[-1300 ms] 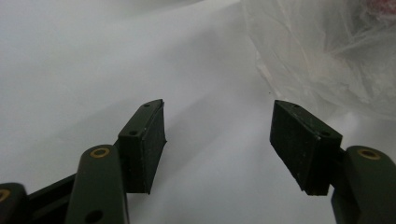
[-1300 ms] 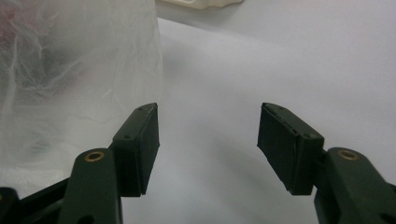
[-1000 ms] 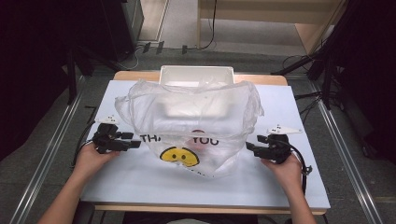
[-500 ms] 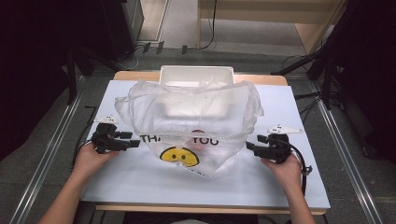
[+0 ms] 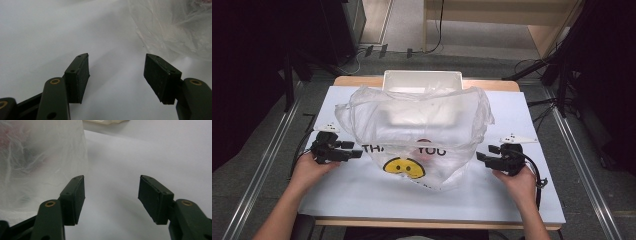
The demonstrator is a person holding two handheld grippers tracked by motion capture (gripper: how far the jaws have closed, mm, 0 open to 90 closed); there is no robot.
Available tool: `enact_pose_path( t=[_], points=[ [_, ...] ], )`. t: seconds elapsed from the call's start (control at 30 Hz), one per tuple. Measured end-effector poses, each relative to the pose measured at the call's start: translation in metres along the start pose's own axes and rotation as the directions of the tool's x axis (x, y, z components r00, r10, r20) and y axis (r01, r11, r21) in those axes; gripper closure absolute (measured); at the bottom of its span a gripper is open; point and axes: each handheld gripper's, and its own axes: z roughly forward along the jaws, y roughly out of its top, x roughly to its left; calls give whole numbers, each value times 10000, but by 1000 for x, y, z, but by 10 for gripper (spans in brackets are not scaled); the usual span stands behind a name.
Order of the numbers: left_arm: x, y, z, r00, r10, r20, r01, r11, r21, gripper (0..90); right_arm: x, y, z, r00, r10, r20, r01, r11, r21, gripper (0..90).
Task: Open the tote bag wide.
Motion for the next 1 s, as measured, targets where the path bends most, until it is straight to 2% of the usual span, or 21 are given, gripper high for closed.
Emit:
enact_pose_path(
  t=[0.03,0.17,0.2,0.23,0.27,0.33,0.43,0.57,0.67,0.8,1.0],
  points=[
    [0,1,-1,9999,-96,102,97,9999,-64,386,0,0,0,10000,-63,0,63,10000,-4,417],
    [-2,2,-3,9999,-1,163,4,9998,-203,394,1,0,0,9999,-97,-84,97,9999,92,434],
    [-4,5,-3,9999,144,61,-144,9999,71,394,2,0,1,9999,-130,-106,131,9998,122,435],
    [-4,5,-3,9999,144,61,-144,9999,71,393,3,0,1,9998,-149,-117,151,9998,126,434],
    [-6,8,-1,9995,318,-12,-317,9994,134,391,3,0,1,9998,-180,-121,182,9998,113,434],
    [-8,9,-1,9996,261,48,-261,9996,86,388,3,0,1,9997,-191,-128,193,9997,165,433],
    [-8,9,-3,9992,395,76,-395,9992,84,385,3,1,0,9998,-60,-187,65,9997,241,421],
    [-6,10,-9,9999,107,48,-107,9999,-97,387,3,2,-5,9997,-239,-70,241,9994,247,412],
    [-7,10,-13,10000,-45,-21,45,10000,-60,386,5,4,-6,9992,-380,-81,382,9990,242,415],
    [-9,11,-19,10000,-56,-19,56,10000,-79,387,7,8,-6,9979,-545,-342,549,9984,118,432],
    [-12,16,-25,10000,18,7,-18,10000,-82,379,9,17,-11,9983,-457,-358,460,9989,98,450]
  ],
)
